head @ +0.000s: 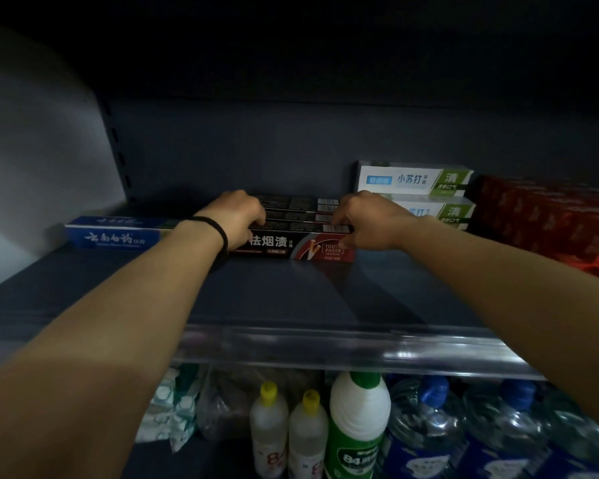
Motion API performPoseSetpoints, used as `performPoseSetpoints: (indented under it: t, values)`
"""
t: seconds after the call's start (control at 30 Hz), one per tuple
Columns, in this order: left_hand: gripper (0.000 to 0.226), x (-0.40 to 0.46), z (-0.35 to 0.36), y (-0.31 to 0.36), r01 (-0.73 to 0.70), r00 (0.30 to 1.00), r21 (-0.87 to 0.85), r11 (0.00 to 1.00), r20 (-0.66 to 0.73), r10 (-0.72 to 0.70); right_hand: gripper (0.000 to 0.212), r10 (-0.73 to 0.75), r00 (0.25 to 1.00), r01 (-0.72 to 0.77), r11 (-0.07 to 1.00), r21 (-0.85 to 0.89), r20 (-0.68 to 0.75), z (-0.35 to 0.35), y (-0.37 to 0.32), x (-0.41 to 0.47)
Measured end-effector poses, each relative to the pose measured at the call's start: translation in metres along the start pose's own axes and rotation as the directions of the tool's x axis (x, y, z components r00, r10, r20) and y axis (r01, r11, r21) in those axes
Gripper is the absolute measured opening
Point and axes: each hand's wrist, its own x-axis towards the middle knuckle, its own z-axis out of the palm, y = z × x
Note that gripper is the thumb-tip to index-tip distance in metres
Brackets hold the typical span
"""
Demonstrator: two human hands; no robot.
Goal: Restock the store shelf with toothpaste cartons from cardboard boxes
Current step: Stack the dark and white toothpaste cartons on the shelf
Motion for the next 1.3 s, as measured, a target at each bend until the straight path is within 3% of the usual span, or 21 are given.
performPoseSetpoints:
  t: [0.3, 0.43, 0.83, 1.1, 1.3]
  values:
    - [0.04, -0.015, -0.007, 0.012, -0.078, 0.996, 0.011, 0.997, -0.047, 0.078, 0.046, 0.032, 0.999, -0.032, 0.999, -0.024, 0.021, -0.01, -0.011, -0.014]
    - [0.04, -0.039, -0.023, 0.028, -0.124, 0.991, 0.028, 0.992, -0.055, 0.126, 0.038, 0.024, 1.0, -0.024, 0.999, -0.037, 0.004, -0.027, -0.024, -0.036]
    - [0.049, -0.162, -0.056, 0.094, -0.244, 0.97, 0.043, 0.969, 0.012, 0.244, 0.051, 0.013, 0.999, -0.011, 0.998, -0.067, 0.036, -0.073, -0.067, -0.167]
    - [0.044, -0.247, -0.011, 0.133, -0.286, 0.953, -0.005, 0.958, 0.1, 0.285, 0.058, 0.007, 0.999, -0.008, 1.0, 0.007, 0.054, -0.034, -0.102, -0.257]
    - [0.042, -0.294, 0.056, 0.154, -0.291, 0.925, -0.086, 0.953, 0.23, 0.303, 0.052, -0.033, 0.988, 0.022, 0.997, 0.074, 0.152, 0.034, -0.126, -0.309]
